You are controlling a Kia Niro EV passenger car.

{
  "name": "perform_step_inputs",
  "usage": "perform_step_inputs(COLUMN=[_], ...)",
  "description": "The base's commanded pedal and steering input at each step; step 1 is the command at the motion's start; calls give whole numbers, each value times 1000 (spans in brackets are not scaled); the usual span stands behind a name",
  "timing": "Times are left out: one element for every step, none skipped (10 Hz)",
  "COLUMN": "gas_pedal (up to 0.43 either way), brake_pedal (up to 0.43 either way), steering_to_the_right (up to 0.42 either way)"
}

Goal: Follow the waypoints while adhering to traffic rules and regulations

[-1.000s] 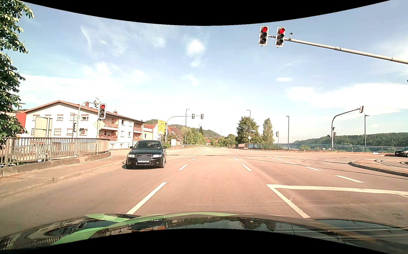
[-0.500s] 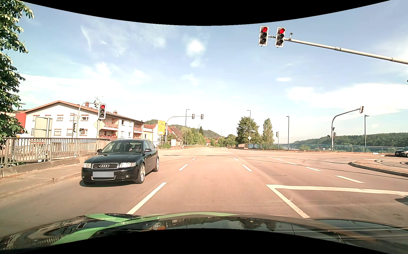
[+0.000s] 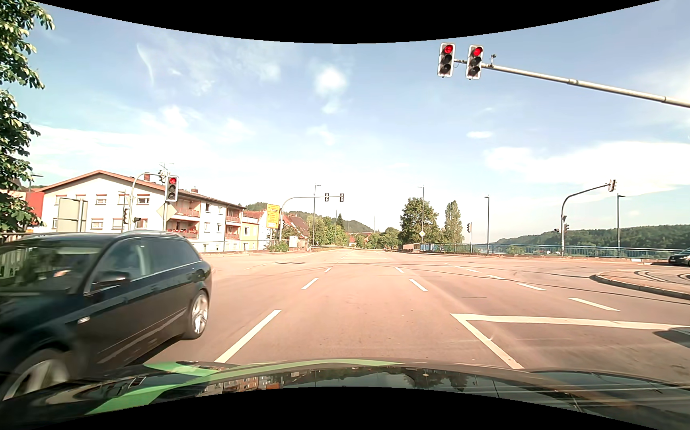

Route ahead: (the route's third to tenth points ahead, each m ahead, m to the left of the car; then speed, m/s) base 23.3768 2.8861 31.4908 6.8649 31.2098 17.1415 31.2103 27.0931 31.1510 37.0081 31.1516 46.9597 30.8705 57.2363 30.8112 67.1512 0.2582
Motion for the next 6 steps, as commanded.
perform_step_inputs(gas_pedal=[0,0,0,0,0,0], brake_pedal=[6,6,6,12,18,24], steering_to_the_right=[-8,-8,-8,-8,-8,-8])
